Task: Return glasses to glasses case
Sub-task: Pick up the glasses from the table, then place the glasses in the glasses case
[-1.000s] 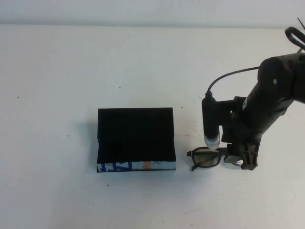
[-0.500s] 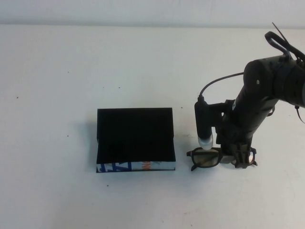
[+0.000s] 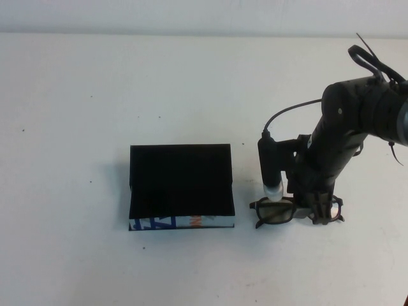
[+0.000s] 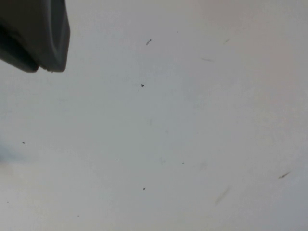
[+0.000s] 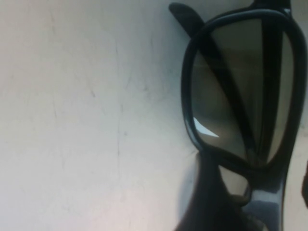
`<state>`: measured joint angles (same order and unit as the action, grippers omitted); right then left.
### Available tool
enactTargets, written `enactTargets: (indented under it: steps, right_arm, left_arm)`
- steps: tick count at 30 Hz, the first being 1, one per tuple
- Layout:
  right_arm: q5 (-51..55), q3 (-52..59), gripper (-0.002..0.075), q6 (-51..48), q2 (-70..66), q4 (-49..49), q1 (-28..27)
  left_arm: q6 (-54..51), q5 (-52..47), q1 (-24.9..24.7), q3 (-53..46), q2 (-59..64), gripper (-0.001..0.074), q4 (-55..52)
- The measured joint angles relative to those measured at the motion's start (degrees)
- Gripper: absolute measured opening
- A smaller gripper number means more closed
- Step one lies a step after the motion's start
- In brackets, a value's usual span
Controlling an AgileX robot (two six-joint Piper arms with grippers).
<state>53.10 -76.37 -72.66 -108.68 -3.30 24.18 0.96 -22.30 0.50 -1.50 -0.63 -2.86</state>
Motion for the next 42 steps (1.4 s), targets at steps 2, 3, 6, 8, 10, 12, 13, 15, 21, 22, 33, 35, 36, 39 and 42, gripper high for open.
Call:
enactTargets:
  steps: [2, 3, 6, 8, 10, 12, 13, 15, 21, 22, 33, 35, 36, 39, 42]
  right_arm:
    - [0.0, 0.0, 0.0358, 0.0, -0.1, 0.0, 0.0]
    - [0.0, 0.0, 0.0353, 0.0, -0.1, 0.0, 0.0]
    - [0.1, -0.1, 0.0317, 0.0, -0.4, 0.2, 0.0]
    - [0.3, -0.3, 0.0296, 0.0, -0.7, 0.5, 0.0]
    - [0.5, -0.3, 0.0284, 0.0, -0.9, 0.9, 0.0]
    - [0.6, -0.3, 0.0279, 0.0, -1.0, 1.2, 0.0]
    - [0.6, -0.3, 0.0278, 0.0, -1.0, 1.4, 0.0]
    - [0.6, -0.3, 0.0275, 0.0, -1.0, 1.5, 0.0]
    - [2.0, -0.3, 0.0216, 0.0, -1.0, 1.6, 0.0]
    - [2.4, -0.3, 0.0192, 0.0, -1.0, 1.6, 0.0]
    - [12.6, -1.1, 0.0055, 5.6, 1.5, 0.5, 2.2]
    - [14.9, -2.6, 0.0055, 7.0, 2.8, 0.3, 3.4]
    - [15.5, -3.9, 0.0055, 7.5, 3.3, 0.3, 4.3]
    - [16.1, -8.9, 0.0055, 9.0, 3.6, 0.0, 7.5]
    - [16.3, -14.1, 0.0055, 10.2, 2.9, -0.1, 11.2]
  left_arm:
    - [0.0, 0.0, 0.0, 0.0, 0.0, -0.0004, 0.0]
    - [0.0, 0.0, 0.0, 0.0, 0.0, -0.0004, 0.0]
    - [0.0, 0.0, 0.0, 0.0, 0.0, -0.0004, 0.0]
    - [0.0, 0.0, 0.0, 0.0, 0.0, -0.0004, 0.0]
    - [0.0, 0.0, 0.0, 0.0, 0.0, -0.0004, 0.0]
    - [0.0, 0.0, 0.0, 0.0, 0.0, -0.0004, 0.0]
    - [0.0, 0.0, 0.0, 0.0, 0.0, -0.0004, 0.0]
    - [0.0, 0.0, 0.0, 0.0, 0.0, -0.0004, 0.0]
    - [0.0, 0.0, 0.0, 0.0, 0.0, -0.0004, 0.0]
    - [0.0, 0.0, 0.0, 0.0, 0.0, -0.0004, 0.0]
    - [0.0, 0.0, 0.0, 0.0, 0.0, -0.0004, 0.0]
    - [0.0, 0.0, 0.0, 0.0, 0.0, -0.0004, 0.0]
    - [0.0, 0.0, 0.0, 0.0, 0.0, -0.0004, 0.0]
    - [0.0, 0.0, 0.0, 0.0, 0.0, -0.0004, 0.0]
    - [0.0, 0.0, 0.0, 0.0, 0.0, -0.0004, 0.0]
